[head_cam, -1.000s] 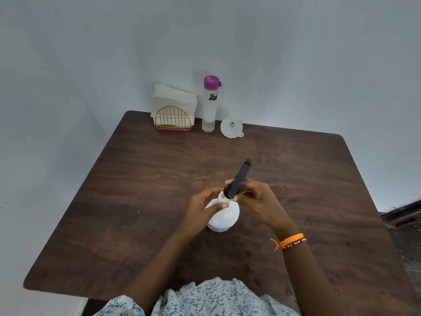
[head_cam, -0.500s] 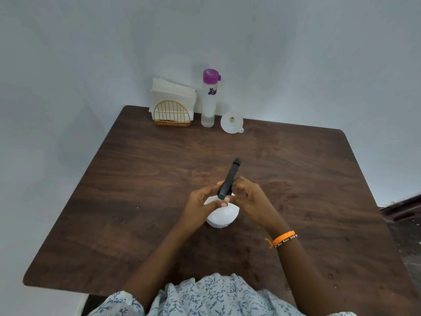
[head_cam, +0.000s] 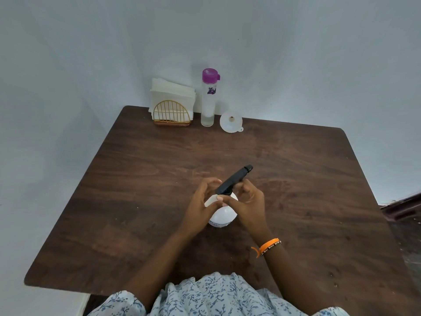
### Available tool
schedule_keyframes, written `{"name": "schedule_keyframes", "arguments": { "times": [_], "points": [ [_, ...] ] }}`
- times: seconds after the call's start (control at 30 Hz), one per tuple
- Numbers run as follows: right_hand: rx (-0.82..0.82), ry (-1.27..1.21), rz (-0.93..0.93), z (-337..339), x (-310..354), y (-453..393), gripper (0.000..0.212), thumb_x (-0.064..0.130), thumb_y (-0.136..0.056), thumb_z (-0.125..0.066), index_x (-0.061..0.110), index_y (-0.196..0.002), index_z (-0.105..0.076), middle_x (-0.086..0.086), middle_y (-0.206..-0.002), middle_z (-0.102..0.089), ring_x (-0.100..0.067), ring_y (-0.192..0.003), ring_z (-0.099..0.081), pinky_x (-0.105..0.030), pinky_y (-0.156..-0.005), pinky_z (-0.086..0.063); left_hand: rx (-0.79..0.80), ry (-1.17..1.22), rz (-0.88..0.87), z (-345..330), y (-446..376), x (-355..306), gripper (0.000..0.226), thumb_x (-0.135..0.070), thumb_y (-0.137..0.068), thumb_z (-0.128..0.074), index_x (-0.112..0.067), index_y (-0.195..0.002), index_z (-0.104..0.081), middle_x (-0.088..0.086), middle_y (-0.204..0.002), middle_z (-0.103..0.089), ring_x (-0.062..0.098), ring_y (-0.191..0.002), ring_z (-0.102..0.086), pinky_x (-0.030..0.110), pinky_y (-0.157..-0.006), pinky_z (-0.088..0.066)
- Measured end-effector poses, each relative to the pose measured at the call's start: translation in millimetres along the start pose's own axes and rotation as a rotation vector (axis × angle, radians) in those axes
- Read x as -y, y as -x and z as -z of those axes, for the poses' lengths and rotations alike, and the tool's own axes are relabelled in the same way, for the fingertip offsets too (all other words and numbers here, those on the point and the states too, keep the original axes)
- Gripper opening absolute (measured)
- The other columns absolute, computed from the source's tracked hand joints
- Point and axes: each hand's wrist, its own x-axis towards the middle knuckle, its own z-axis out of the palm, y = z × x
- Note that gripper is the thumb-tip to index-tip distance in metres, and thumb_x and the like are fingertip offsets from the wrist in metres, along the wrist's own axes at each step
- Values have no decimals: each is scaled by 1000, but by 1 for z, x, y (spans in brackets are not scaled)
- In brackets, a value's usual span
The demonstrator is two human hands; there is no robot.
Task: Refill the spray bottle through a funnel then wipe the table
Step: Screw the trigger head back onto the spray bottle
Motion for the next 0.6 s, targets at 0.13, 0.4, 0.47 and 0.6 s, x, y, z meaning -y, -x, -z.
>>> {"name": "schedule_keyframes", "arguments": {
  "times": [0.13, 0.4, 0.47, 0.6],
  "points": [
    [-122, 34, 34, -14, 3, 4, 36, 25, -59, -86, 41, -70, -56, 20, -73, -61, -5, -64, -53, -23, -61, -43, -13, -53, -70, -3, 3, 0, 36, -14, -87, -58, -31, -118, -50, -17, -112, -63, 4, -105, -61, 19, -89, -49],
    [-162, 41, -4, -20, 5, 7, 38, 19, -62, -85, 34, -73, -52, 17, -73, -58, -4, -65, -52, -24, -60, -45, -44, -126, -101, -2, 2, 0, 25, -7, -87, -56, -11, -112, -58, 2, -99, -68, 10, -91, -64, 27, -79, -53],
    [-130, 35, 16, -16, 6, 10, 32, 15, -66, -82, 31, -80, -58, 11, -82, -64, -11, -77, -59, -31, -68, -49, -48, -126, -88, -2, 2, 1, 25, -10, -86, -56, -11, -111, -58, 4, -99, -68, 14, -92, -65, 34, -80, -54],
    [-105, 102, 45, -10, 10, 15, 30, 15, -73, -78, 34, -87, -58, 13, -90, -63, -5, -81, -57, -18, -71, -46, -36, -115, -76, -2, 1, 3, 26, -9, -84, -57, -15, -110, -58, -3, -104, -67, 14, -99, -64, 31, -85, -53]
  ]
}}
